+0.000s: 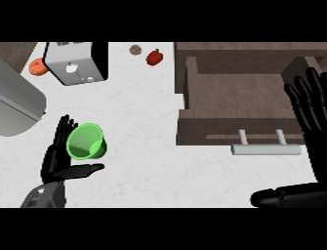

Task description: Pick up the cup, place it into the drawer and close the drawer

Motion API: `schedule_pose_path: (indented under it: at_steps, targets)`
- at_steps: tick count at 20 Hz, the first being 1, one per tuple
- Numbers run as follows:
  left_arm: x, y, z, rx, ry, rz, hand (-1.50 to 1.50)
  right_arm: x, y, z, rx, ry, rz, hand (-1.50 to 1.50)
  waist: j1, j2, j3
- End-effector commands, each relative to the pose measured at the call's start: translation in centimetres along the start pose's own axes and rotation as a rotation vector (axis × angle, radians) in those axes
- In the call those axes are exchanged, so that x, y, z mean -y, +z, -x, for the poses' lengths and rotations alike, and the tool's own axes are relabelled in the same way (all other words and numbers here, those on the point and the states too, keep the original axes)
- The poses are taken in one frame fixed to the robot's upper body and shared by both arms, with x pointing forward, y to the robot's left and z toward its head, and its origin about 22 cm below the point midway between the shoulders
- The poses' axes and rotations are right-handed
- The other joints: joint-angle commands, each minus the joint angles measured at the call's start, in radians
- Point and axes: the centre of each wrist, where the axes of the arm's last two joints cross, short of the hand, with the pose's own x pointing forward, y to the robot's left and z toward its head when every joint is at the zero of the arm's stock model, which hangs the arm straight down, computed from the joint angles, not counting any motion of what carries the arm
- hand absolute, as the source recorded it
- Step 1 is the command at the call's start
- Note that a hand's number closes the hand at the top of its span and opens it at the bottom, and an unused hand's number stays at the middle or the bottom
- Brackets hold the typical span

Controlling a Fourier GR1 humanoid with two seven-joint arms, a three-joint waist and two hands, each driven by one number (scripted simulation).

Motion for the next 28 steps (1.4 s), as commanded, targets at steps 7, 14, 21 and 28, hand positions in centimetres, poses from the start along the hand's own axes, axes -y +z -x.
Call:
schedule_pose_path:
  at_steps: [7,14,21,28]
  targets:
    - [0.5,-0.9,1.2,-0.001,0.086,-0.01,-1.5,-0.7,-1.2,-0.7,0.006,-0.017,-0.003,-1.5,-0.003,0.002,0.0]
    - [1.2,-0.4,2.1,0.003,0.194,0.042,-1.5,0.5,-0.2,0.2,0.004,0.006,-0.017,-1.5,-0.009,0.004,-0.001]
    - [0.3,-0.8,1.8,0.019,0.284,0.095,1.5,0.8,-0.3,-0.6,0.014,-0.013,0.005,-1.5,-0.012,0.005,-0.001]
    - [2.0,-1.9,1.4,0.132,0.217,0.099,1.5,0.8,-0.5,-2.3,-0.006,0.023,-0.004,-1.5,-0.01,0.002,-0.001]
